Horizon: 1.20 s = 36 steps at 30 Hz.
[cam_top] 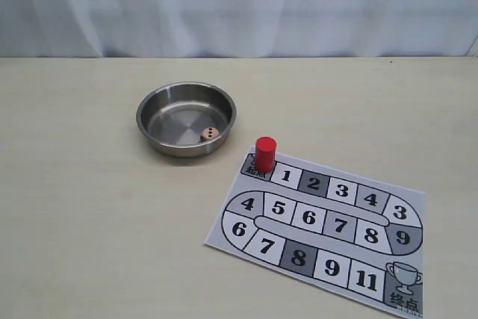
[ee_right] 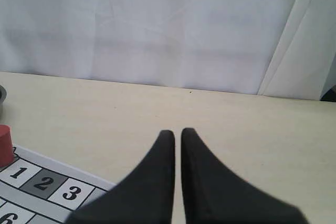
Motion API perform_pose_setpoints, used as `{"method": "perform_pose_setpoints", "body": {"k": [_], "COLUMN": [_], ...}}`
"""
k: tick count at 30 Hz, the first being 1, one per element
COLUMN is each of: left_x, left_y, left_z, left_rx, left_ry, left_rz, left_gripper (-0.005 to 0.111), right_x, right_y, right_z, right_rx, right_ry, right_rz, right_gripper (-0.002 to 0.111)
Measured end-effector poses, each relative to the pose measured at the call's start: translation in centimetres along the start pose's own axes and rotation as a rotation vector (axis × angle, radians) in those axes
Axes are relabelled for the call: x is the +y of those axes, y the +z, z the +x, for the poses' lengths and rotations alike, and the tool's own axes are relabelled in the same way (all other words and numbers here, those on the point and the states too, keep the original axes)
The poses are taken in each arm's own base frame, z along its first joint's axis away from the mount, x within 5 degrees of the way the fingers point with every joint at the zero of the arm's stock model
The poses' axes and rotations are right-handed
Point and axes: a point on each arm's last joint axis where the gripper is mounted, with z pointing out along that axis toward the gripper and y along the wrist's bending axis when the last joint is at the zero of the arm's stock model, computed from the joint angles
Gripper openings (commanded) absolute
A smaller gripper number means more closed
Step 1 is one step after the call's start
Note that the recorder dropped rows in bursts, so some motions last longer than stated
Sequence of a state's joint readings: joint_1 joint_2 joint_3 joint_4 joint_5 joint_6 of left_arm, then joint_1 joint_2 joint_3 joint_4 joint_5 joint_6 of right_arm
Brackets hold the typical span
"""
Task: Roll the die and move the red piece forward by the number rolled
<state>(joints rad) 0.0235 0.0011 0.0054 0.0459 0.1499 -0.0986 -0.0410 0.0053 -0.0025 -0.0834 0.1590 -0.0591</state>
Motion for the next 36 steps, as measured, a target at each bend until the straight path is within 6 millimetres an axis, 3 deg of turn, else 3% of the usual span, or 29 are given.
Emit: {"method": "perform_pose_setpoints", "body": {"k": [15,18,22,25,30,31,36], "left_x": [0.0,0.0,0.0,0.0,0.0,0.0,0.0], "left_y": [0.0,0.0,0.0,0.0,0.0,0.0,0.0], "left_z": [0.0,0.0,0.0,0.0,0.0,0.0,0.0], "left_rx": [0.0,0.0,0.0,0.0,0.0,0.0,0.0], "left_ry": [0.0,0.0,0.0,0.0,0.0,0.0,0.0], "left_rz": [0.0,0.0,0.0,0.0,0.0,0.0,0.0], "left_gripper": [0.0,0.0,0.0,0.0,0.0,0.0,0.0], "right_x": [0.0,0.0,-0.1,-0.3,-0.9,-1.1,-1.6], "right_y": [0.0,0.0,-0.2,-0.5,-2.1,-2.9,-4.5], "right_z": [0.0,-0.5,-1.7,-3.1,-7.1,-8.7,-12.2], "right_rx": [-0.002,-0.052,-0.181,-0.209,-0.26,-0.276,-0.278], "right_ry": [0.0,0.01,0.147,0.213,0.231,0.225,0.215], "right_rz": [0.0,0.003,-0.001,-0.006,-0.01,-0.011,-0.014], "right_gripper": [0.004,0.004,0.004,0.004,0.004,0.004,0.004]}}
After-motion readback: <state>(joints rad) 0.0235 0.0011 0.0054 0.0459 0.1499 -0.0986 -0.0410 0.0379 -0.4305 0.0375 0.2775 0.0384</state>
